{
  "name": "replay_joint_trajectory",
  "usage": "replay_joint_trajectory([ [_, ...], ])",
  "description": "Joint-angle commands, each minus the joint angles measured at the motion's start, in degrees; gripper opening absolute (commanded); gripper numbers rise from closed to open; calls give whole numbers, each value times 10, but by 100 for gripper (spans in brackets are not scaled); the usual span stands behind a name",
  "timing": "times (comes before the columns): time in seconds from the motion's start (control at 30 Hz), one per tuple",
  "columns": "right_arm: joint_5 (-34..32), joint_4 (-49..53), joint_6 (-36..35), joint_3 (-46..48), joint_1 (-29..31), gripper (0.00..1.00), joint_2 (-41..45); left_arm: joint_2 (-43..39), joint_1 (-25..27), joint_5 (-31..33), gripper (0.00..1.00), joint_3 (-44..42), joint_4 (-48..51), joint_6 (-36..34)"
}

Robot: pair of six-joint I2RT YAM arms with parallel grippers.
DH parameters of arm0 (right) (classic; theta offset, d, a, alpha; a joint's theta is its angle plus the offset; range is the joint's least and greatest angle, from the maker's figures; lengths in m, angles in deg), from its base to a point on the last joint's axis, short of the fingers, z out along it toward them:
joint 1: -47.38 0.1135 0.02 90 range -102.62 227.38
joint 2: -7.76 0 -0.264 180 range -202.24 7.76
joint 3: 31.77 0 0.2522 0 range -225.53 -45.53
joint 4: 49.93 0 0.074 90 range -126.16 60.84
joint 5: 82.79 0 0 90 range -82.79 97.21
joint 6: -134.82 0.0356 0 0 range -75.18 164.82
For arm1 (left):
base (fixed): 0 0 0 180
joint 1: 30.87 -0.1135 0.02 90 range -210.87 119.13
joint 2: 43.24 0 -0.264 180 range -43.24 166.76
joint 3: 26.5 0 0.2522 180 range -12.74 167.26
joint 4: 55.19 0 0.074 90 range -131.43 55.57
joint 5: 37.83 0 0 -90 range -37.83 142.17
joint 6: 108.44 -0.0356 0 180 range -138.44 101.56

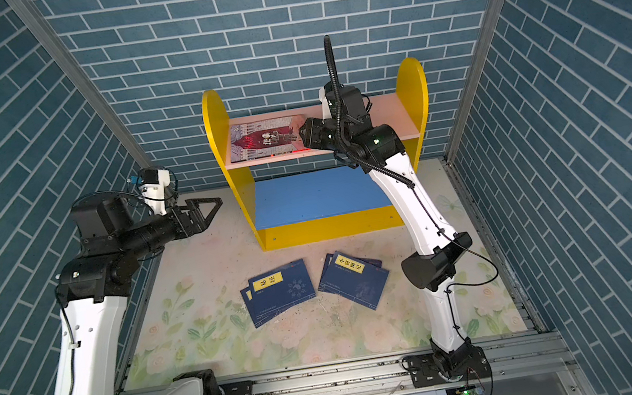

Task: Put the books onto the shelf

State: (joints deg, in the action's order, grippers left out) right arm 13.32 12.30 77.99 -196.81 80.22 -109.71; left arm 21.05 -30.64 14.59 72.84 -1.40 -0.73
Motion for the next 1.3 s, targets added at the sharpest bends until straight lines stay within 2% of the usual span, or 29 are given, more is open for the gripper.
replay_joint_trajectory([
  [0.0,37,-1,21,-21,-3,52,-14,-5,-3,-4,100,8,4,-3],
  [0.13,64,2,36,-37,-4,51,-31,-5,-3,-3,100,9,6,-2],
  [1.27,134,-27,80,-51,-5,51,-62,7,-3,4,100,71,1,-8],
])
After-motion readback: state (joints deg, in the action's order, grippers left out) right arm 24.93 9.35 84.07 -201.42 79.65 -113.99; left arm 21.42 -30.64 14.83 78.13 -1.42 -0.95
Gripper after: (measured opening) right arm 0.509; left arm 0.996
